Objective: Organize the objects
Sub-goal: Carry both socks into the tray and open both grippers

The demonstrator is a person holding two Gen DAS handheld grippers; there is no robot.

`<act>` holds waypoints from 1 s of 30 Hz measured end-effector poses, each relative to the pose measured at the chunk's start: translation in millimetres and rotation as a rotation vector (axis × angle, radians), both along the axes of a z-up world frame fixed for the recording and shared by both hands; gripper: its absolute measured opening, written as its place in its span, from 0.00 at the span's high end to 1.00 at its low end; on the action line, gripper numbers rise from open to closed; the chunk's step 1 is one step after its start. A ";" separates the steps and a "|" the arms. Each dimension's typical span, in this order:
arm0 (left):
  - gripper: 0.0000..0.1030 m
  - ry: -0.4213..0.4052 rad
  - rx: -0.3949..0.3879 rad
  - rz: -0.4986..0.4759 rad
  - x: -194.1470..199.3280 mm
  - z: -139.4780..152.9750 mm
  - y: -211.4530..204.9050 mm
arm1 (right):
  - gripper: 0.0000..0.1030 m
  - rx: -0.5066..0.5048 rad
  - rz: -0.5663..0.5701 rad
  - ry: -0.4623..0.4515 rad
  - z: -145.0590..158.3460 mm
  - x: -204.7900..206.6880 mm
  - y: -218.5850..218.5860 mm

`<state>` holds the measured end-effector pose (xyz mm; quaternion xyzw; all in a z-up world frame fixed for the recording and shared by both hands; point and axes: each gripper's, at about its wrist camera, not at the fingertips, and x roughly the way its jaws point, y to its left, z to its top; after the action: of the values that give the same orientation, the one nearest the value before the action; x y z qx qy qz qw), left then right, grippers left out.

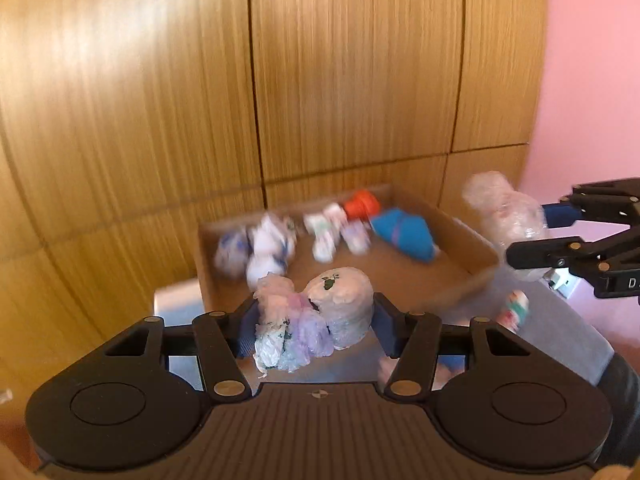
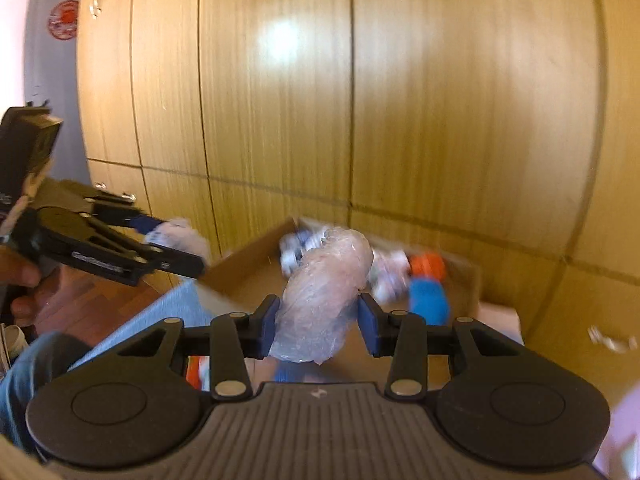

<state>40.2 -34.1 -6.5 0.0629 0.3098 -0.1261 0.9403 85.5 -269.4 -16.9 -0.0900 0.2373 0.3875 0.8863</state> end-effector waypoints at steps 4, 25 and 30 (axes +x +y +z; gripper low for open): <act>0.39 0.036 0.025 -0.009 50.0 2.1 5.4 | 0.62 -0.003 0.051 0.029 2.7 39.1 34.0; 0.38 0.220 0.283 -0.132 143.8 -96.6 1.2 | 0.62 -0.235 0.212 0.215 -101.9 143.9 134.1; 0.37 0.221 0.284 -0.123 142.7 -95.5 4.8 | 0.62 -0.259 0.222 0.221 -105.5 146.9 143.3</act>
<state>182.9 -29.4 -102.0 0.1997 0.4215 -0.1443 0.8727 232.4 -126.0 -122.4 -0.1857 0.3697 0.4567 0.7876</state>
